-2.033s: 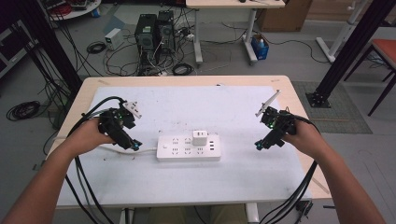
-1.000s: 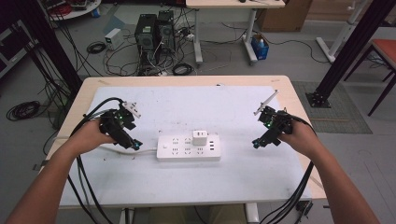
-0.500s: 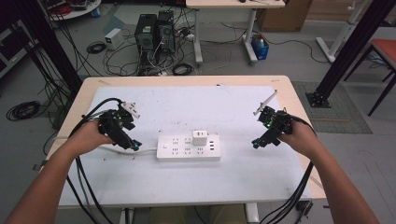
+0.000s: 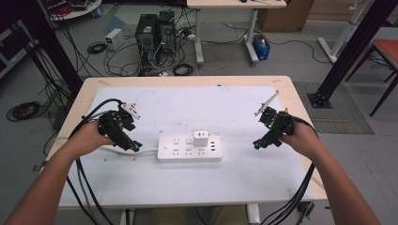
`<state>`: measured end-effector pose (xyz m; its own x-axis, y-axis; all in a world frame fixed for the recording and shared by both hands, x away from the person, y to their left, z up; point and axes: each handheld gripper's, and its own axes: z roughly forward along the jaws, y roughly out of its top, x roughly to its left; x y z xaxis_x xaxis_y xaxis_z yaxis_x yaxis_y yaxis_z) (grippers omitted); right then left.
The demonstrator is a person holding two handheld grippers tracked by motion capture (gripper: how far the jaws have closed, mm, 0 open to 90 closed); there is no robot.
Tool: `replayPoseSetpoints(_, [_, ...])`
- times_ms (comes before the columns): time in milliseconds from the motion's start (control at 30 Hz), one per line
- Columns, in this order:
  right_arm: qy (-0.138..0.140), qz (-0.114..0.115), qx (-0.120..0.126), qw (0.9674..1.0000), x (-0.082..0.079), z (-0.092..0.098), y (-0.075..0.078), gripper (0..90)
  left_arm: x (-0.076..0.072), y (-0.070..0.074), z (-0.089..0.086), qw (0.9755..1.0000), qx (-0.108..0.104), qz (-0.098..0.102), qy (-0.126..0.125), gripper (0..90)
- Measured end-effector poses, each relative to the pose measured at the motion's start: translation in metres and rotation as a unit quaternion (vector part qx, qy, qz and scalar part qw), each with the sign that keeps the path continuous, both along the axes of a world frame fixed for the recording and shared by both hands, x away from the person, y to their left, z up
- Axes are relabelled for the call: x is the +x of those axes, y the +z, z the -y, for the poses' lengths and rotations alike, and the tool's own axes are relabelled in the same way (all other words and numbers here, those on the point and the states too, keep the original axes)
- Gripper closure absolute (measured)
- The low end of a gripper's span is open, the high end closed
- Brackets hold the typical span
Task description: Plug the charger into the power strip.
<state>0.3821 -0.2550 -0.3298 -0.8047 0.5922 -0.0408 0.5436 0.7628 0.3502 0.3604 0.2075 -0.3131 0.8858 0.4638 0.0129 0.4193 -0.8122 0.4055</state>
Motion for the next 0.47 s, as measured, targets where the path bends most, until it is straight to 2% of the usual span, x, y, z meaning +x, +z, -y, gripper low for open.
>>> replayPoseSetpoints(467, [0.0, -0.001, -0.001, 1.0, -0.0005, 0.0006, -0.0007, 10.4, 0.0008, -0.0003, 0.0013, 1.0, -0.001, 0.0, -0.003, 23.3])
